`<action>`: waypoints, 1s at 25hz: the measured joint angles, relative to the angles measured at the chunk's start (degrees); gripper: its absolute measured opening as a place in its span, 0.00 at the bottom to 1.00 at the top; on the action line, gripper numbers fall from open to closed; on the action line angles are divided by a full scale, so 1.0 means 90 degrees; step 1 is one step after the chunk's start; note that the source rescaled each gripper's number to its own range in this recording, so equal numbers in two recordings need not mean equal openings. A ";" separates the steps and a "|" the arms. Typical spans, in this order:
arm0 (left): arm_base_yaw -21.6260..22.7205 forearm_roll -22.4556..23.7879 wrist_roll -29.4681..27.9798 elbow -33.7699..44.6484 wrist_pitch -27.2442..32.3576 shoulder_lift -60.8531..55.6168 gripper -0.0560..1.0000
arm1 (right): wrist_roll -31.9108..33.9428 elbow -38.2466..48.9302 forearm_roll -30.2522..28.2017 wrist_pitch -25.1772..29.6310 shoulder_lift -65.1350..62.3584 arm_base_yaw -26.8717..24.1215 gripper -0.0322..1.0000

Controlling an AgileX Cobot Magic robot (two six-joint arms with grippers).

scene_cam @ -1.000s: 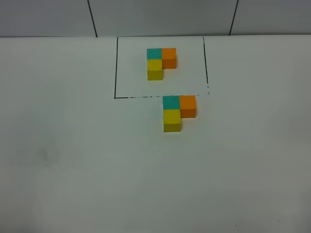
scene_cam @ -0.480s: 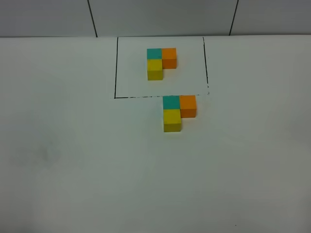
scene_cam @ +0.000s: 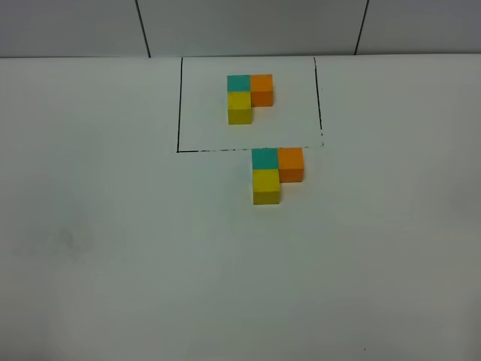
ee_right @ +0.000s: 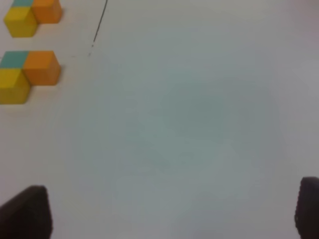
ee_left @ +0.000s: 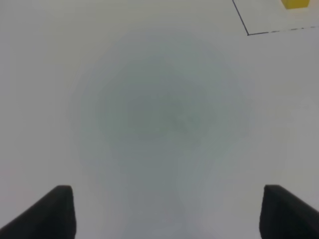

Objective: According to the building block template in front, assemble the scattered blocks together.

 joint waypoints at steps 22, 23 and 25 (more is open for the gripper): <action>0.0000 0.0000 0.0000 0.0000 0.0000 0.0000 0.83 | 0.0048 0.0000 -0.0026 0.0000 0.0000 -0.0383 0.90; 0.0000 0.0000 0.0000 0.0000 0.0000 0.0000 0.83 | 0.0048 0.0000 -0.0026 0.0000 0.0000 -0.0383 0.90; 0.0000 0.0000 0.0000 0.0000 0.0000 0.0000 0.83 | 0.0048 0.0000 -0.0026 0.0000 0.0000 -0.0383 0.88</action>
